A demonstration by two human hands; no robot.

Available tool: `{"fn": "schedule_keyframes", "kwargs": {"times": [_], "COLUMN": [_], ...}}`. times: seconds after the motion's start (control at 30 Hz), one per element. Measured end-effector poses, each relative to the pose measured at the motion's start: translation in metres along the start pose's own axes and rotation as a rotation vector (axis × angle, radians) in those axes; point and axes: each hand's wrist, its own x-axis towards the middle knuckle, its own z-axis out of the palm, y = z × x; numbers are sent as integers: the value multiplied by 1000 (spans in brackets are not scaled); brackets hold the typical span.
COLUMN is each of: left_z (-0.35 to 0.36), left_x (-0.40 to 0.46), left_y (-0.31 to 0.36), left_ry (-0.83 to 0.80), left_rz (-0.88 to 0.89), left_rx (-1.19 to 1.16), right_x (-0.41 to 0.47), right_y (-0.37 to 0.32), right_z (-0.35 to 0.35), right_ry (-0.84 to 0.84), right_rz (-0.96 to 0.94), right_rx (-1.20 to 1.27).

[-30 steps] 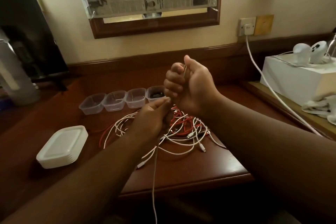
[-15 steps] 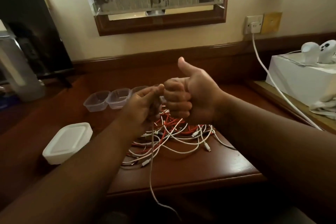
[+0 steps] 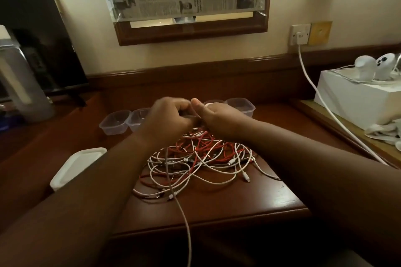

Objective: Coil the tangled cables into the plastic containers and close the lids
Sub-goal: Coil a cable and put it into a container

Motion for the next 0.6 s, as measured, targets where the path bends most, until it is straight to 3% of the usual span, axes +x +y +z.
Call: {"fn": "schedule_keyframes", "kwargs": {"times": [0.03, 0.1, 0.17, 0.27, 0.33, 0.4, 0.43, 0.5, 0.6], "left_z": [-3, -5, -2, 13, 28, 42, 48, 49, 28], "left_x": [3, 6, 5, 1, -2, -8, -12, -17, -13], "left_y": [-3, -7, -13, -18, -15, -5, -1, 7, 10], "left_ry": [39, 30, -66, -168, -108, -27, -29, -92, -128], "left_rz": [0, -90, -237, -381, -496, -593, -585, -510, -349], "left_rx": [-29, -197, -519, -1038, -1185, -1094, -1031, -846, -372], "right_x": [0, -2, -4, -6, -5, -1, 1, 8, 11], "right_y": [-1, -3, 0, -1, -6, -12, -13, -10, 0], "right_z": [1, -1, -7, -9, -7, -7, -9, -14, -17], "right_ry": [-48, -184, -398, -621, -587, -368, -197, 118, 331], "right_rz": [42, 190, 255, 175, 87, -45, -101, -157, -192], "right_rx": [80, 462, 841, 1247, 1537, 1727, 1719, 1438, 559]}}
